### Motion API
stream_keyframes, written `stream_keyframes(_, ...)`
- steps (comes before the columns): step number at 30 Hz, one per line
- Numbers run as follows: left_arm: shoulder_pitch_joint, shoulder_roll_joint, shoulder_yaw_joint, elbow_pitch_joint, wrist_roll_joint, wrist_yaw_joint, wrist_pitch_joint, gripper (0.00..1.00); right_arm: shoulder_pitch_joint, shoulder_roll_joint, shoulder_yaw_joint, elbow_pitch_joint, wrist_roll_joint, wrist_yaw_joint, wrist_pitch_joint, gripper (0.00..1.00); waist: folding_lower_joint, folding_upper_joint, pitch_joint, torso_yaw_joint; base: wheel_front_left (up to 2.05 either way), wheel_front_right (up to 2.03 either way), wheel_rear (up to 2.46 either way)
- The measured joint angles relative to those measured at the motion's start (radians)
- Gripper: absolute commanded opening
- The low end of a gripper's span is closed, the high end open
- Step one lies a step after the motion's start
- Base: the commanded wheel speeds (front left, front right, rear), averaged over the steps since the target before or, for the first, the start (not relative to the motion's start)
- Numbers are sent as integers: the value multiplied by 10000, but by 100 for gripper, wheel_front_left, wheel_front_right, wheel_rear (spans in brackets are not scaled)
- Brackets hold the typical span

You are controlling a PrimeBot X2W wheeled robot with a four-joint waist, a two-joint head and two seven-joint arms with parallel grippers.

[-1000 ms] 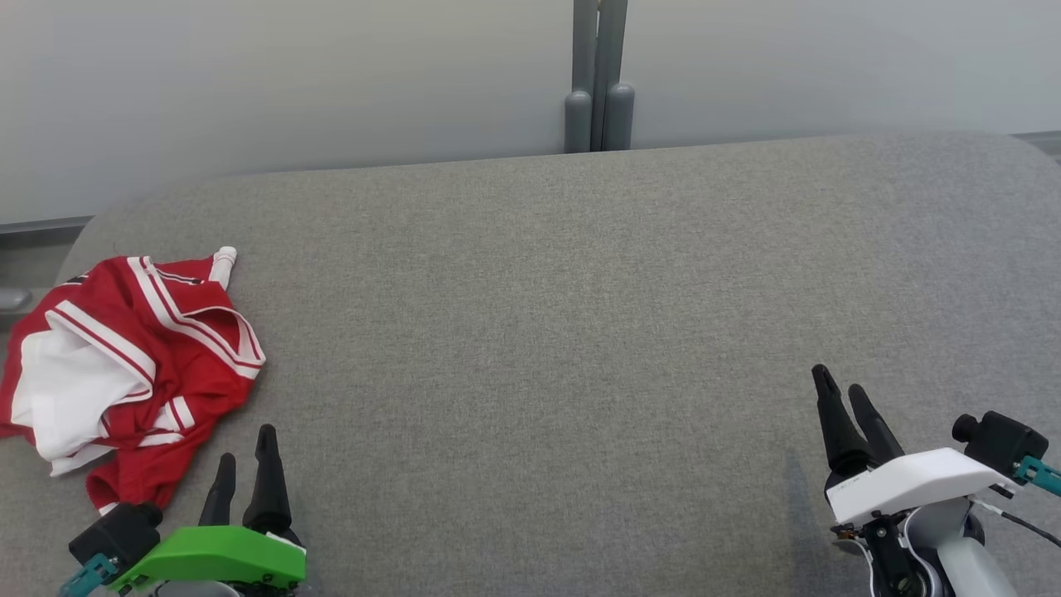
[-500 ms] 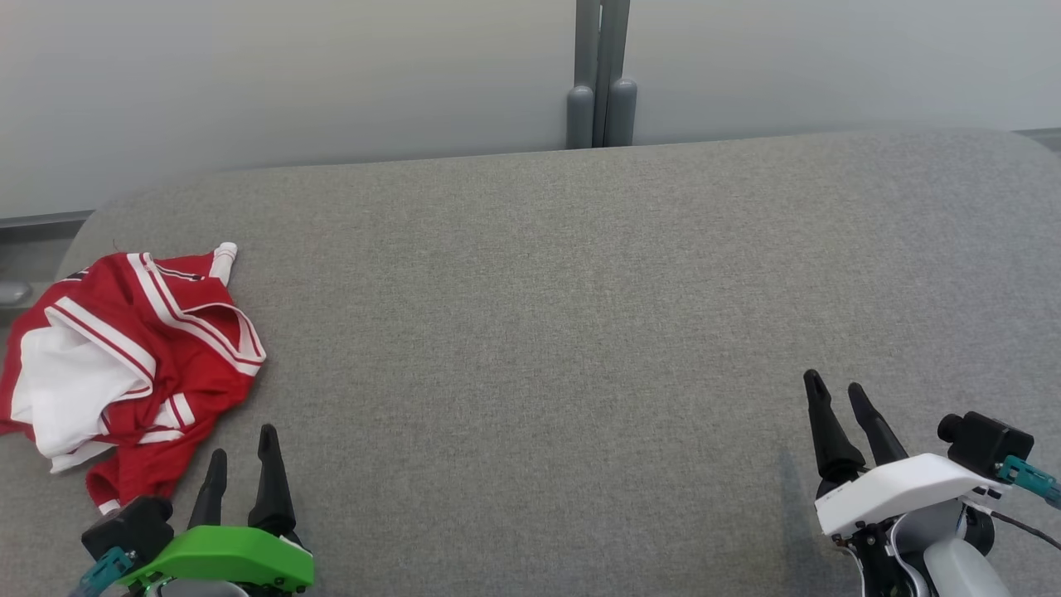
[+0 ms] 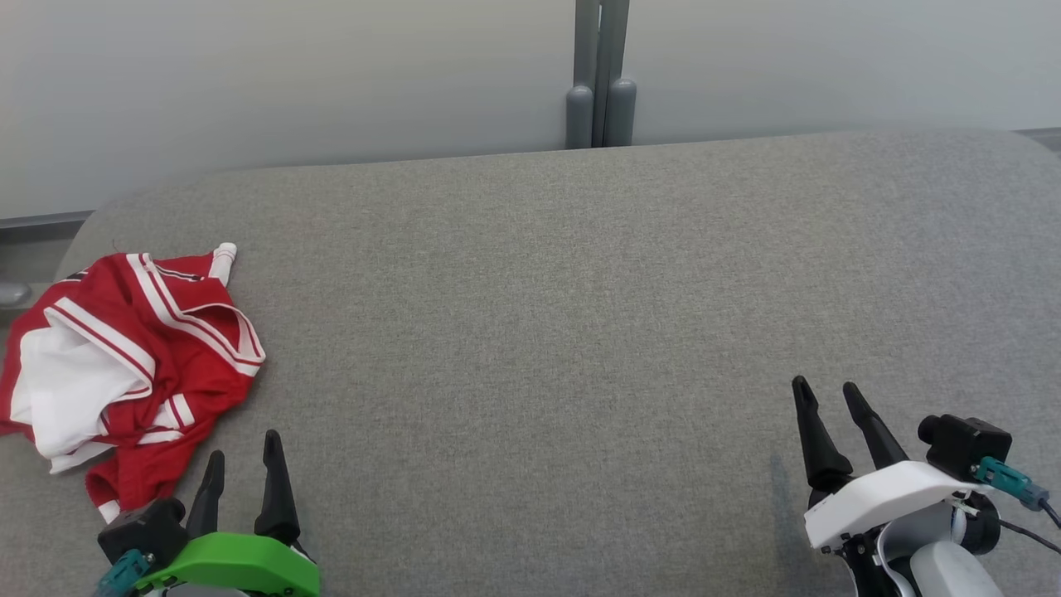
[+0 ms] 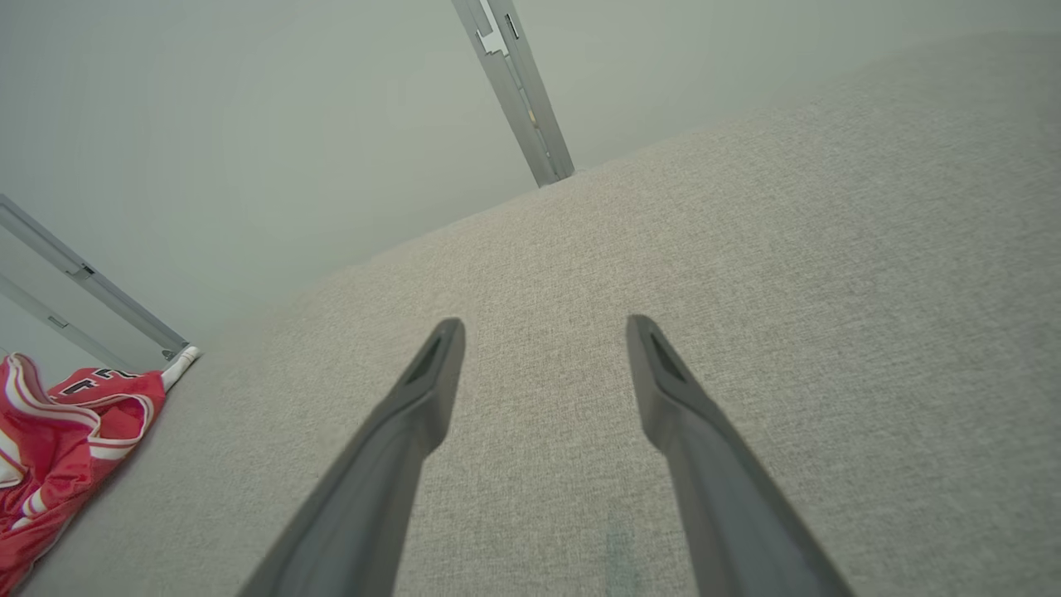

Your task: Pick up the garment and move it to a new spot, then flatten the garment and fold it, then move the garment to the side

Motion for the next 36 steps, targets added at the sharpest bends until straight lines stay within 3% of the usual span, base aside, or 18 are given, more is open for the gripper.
stream_keyframes(36, 132, 4, -165, 437, 3045, 219, -711, 100, 78, -8, -104, 362, -3394, 2, -803, 100, 0, 0, -90, -44, 0, 0, 0)
